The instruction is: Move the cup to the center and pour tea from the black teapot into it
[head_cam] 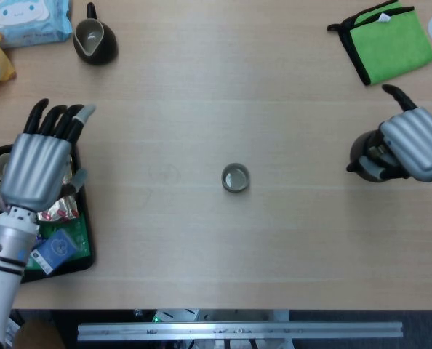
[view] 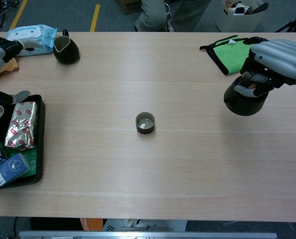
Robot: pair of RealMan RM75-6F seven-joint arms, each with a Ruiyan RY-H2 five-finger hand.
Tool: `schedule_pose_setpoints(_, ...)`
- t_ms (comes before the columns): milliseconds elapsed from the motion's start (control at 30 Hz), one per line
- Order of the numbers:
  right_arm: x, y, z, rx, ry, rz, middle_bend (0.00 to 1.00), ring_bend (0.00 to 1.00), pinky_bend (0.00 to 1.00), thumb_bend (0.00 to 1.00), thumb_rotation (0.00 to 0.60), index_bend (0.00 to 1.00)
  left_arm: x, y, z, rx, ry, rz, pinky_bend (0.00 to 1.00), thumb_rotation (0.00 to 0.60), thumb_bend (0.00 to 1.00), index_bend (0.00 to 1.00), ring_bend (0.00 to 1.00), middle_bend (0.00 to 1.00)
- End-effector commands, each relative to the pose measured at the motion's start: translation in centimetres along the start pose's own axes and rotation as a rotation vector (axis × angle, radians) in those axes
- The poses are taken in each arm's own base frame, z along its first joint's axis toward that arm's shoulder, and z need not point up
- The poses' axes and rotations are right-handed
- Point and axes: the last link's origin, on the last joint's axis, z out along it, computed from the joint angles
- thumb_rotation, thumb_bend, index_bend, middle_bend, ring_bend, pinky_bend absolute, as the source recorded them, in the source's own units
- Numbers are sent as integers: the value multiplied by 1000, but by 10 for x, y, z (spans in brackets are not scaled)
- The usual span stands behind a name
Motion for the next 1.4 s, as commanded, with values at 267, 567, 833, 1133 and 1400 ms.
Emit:
schedule_pose_setpoints(267, -8, -33, 26, 62, -17, 18, 955, 906, 4, 327, 558, 1000, 5, -19, -32, 21, 6, -4, 82, 600, 265, 98, 134, 164)
schedule_pose_setpoints(567, -17, -64, 57, 95, -38, 46, 955, 906, 3, 327, 559, 1000, 8, -23, -49, 25, 4, 0, 82, 600, 265, 98, 134, 164)
schedule_pose_setpoints(833, -25, -88, 83, 114, -59, 40, 955, 906, 3, 327, 558, 1000, 11, -25, -57, 26, 12, -7, 81, 600, 265, 98, 134, 164)
schedule_pose_setpoints(1133, -30, -110, 104, 130, -79, -23, 955, 906, 23, 327, 559, 1000, 12, -26, -62, 29, 15, -19, 81, 600, 265, 98, 134, 165)
schedule_pose_setpoints(1400, -25, -129, 118, 150, -83, -65, 955, 906, 23, 327, 558, 1000, 14, -26, -66, 29, 25, -30, 82, 600, 265, 98, 134, 164)
